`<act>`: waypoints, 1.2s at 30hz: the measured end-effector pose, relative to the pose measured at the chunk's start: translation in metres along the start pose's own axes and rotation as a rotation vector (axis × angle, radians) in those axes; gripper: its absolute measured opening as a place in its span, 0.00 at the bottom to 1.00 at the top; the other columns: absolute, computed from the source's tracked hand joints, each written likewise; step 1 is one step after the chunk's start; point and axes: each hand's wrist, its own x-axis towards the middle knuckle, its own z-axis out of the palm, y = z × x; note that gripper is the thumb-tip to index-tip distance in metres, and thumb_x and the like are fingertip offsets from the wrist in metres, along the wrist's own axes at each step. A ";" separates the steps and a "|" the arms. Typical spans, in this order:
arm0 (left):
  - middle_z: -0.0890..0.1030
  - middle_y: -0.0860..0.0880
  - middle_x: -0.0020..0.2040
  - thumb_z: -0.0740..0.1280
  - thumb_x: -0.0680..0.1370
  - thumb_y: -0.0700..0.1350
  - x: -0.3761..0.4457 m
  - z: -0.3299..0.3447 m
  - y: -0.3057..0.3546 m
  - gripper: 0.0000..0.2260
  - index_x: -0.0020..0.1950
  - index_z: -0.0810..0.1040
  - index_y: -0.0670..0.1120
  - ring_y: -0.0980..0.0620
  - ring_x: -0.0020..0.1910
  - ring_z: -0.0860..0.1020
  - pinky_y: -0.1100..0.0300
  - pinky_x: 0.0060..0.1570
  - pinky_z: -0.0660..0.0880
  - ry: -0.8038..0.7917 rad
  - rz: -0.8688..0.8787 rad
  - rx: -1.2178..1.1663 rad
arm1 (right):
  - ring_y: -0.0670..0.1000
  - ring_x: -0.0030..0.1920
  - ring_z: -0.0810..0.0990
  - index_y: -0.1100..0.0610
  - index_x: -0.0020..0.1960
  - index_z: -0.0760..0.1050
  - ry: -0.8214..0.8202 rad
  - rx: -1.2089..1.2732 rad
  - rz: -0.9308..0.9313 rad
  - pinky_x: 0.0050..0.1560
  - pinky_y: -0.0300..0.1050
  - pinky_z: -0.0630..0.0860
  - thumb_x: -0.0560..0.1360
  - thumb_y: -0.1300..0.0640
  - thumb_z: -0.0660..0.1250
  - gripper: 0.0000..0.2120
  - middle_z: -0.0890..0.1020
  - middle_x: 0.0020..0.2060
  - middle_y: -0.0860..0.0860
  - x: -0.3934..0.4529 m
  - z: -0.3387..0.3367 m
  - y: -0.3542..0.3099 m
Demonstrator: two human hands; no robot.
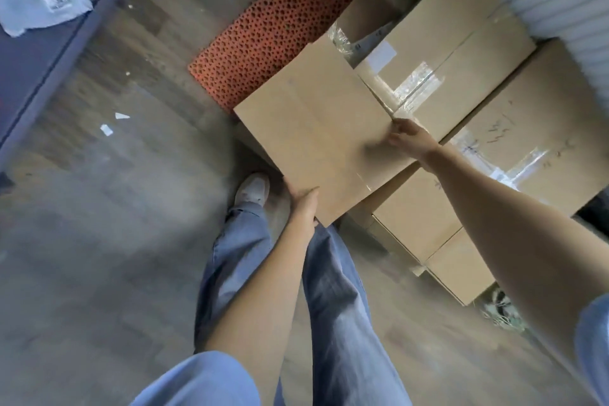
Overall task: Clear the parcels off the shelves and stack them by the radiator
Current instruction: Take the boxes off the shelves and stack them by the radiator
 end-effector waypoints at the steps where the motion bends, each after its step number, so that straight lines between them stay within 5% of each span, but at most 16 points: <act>1: 0.65 0.50 0.70 0.62 0.78 0.42 0.000 0.005 -0.003 0.30 0.75 0.50 0.57 0.43 0.65 0.69 0.42 0.61 0.70 -0.024 -0.060 0.017 | 0.49 0.60 0.71 0.56 0.72 0.64 0.010 -0.027 -0.009 0.57 0.38 0.67 0.77 0.61 0.63 0.24 0.70 0.68 0.56 0.000 -0.001 0.001; 4: 0.65 0.46 0.71 0.63 0.78 0.47 -0.007 0.016 -0.007 0.28 0.74 0.54 0.52 0.42 0.68 0.66 0.40 0.63 0.68 -0.076 -0.208 0.128 | 0.55 0.70 0.67 0.57 0.76 0.56 -0.027 -0.147 -0.043 0.68 0.44 0.64 0.78 0.57 0.62 0.29 0.67 0.71 0.57 -0.007 -0.002 -0.011; 8: 0.61 0.46 0.74 0.59 0.80 0.49 -0.022 0.010 -0.003 0.26 0.76 0.53 0.51 0.43 0.72 0.62 0.41 0.66 0.64 -0.196 -0.190 0.385 | 0.56 0.71 0.66 0.57 0.77 0.53 -0.081 -0.317 -0.166 0.70 0.44 0.61 0.77 0.57 0.62 0.31 0.65 0.73 0.57 -0.038 0.006 -0.031; 16: 0.66 0.47 0.73 0.56 0.80 0.43 -0.121 -0.052 0.058 0.21 0.74 0.62 0.48 0.46 0.70 0.66 0.55 0.69 0.65 -0.050 0.271 0.662 | 0.57 0.67 0.71 0.57 0.76 0.55 -0.150 -0.494 -0.228 0.65 0.43 0.65 0.79 0.58 0.60 0.28 0.72 0.67 0.59 -0.157 0.016 -0.077; 19: 0.68 0.43 0.71 0.56 0.80 0.41 -0.185 -0.094 0.092 0.22 0.74 0.61 0.46 0.48 0.63 0.71 0.63 0.56 0.71 0.008 0.412 0.644 | 0.59 0.67 0.71 0.59 0.75 0.58 -0.176 -0.589 -0.296 0.66 0.45 0.65 0.78 0.60 0.59 0.26 0.72 0.67 0.60 -0.208 0.013 -0.120; 25: 0.68 0.43 0.71 0.57 0.80 0.46 -0.304 -0.239 0.126 0.21 0.74 0.63 0.49 0.42 0.66 0.72 0.55 0.65 0.69 0.321 0.607 0.546 | 0.59 0.65 0.73 0.62 0.67 0.70 -0.076 -0.859 -0.625 0.64 0.47 0.68 0.79 0.61 0.56 0.18 0.74 0.65 0.61 -0.320 0.034 -0.253; 30: 0.67 0.44 0.72 0.58 0.80 0.43 -0.383 -0.398 0.072 0.20 0.72 0.66 0.46 0.44 0.69 0.69 0.60 0.65 0.67 0.592 0.630 0.342 | 0.57 0.65 0.72 0.63 0.66 0.71 -0.268 -0.853 -0.911 0.56 0.38 0.72 0.79 0.61 0.57 0.17 0.74 0.65 0.60 -0.479 0.160 -0.311; 34: 0.73 0.39 0.67 0.57 0.80 0.39 -0.441 -0.519 -0.035 0.11 0.60 0.74 0.39 0.43 0.65 0.72 0.57 0.61 0.68 0.730 0.562 0.165 | 0.52 0.40 0.71 0.65 0.47 0.75 -0.584 -0.953 -1.050 0.29 0.28 0.65 0.78 0.66 0.57 0.09 0.73 0.43 0.55 -0.613 0.311 -0.270; 36: 0.73 0.35 0.66 0.57 0.80 0.36 -0.463 -0.572 -0.101 0.09 0.57 0.74 0.40 0.47 0.60 0.73 0.60 0.54 0.68 0.752 0.554 0.034 | 0.47 0.44 0.70 0.57 0.51 0.75 -0.719 -1.078 -1.111 0.28 0.25 0.65 0.79 0.61 0.59 0.07 0.72 0.45 0.50 -0.671 0.377 -0.239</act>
